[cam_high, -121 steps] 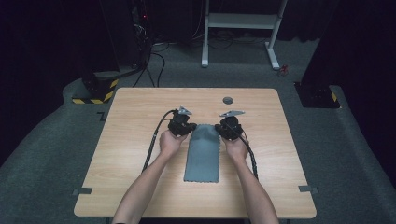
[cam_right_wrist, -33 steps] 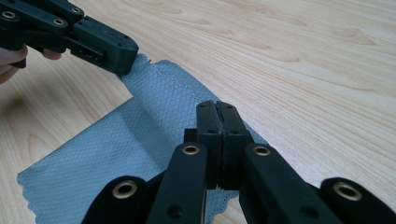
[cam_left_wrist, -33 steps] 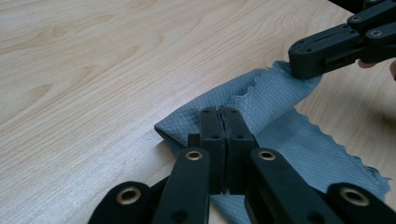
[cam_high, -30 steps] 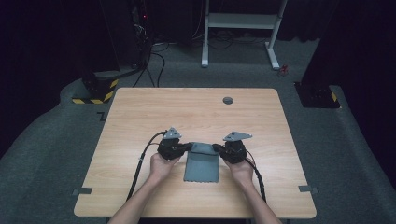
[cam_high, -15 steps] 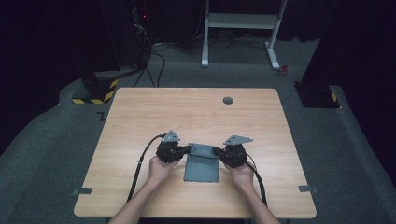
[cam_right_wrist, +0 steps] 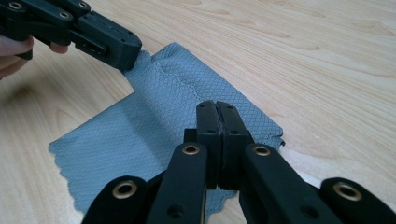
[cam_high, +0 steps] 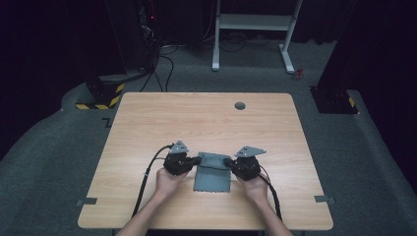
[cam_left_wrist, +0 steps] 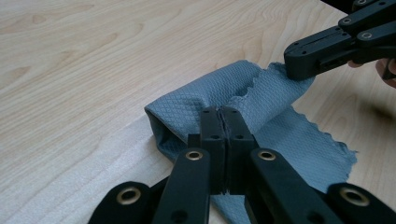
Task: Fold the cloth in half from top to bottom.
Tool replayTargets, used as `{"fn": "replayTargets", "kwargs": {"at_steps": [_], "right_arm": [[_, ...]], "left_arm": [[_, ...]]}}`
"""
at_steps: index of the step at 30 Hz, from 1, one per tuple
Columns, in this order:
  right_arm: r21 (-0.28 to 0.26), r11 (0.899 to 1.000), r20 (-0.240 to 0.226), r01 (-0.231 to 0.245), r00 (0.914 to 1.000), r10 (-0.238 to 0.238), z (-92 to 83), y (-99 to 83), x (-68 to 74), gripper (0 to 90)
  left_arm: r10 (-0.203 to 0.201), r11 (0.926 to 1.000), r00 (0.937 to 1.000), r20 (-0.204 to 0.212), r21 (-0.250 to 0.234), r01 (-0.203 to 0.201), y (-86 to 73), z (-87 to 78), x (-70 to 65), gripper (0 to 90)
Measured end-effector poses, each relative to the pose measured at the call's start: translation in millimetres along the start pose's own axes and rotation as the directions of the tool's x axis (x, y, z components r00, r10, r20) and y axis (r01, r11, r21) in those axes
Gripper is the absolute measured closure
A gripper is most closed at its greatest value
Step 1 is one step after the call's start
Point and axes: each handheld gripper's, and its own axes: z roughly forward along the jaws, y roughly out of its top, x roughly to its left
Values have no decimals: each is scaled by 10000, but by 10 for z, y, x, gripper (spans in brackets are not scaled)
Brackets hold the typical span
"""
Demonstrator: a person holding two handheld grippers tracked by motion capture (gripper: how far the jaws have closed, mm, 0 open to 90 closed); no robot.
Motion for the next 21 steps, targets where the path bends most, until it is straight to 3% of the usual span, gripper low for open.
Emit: {"fn": "replayTargets", "kwargs": {"at_steps": [7,12,18,21], "right_arm": [[93,9995,55,309,9995,-310,-40,-56,67,895],[62,9999,-53,112,9999,-112,-50,-91,71,895],[72,9997,-47,234,9997,-233,-60,-142,99,895],[33,9999,-136,132,9998,-132,-72,-163,106,895]], "left_arm": [[242,9997,9997,23,10,-242,-52,-18,-55,889],[39,10000,9999,130,15,-39,-85,-36,-76,888],[309,9995,9995,71,70,-309,-144,-30,-115,889],[207,9998,9997,129,33,-208,-165,-46,-123,889]]}}
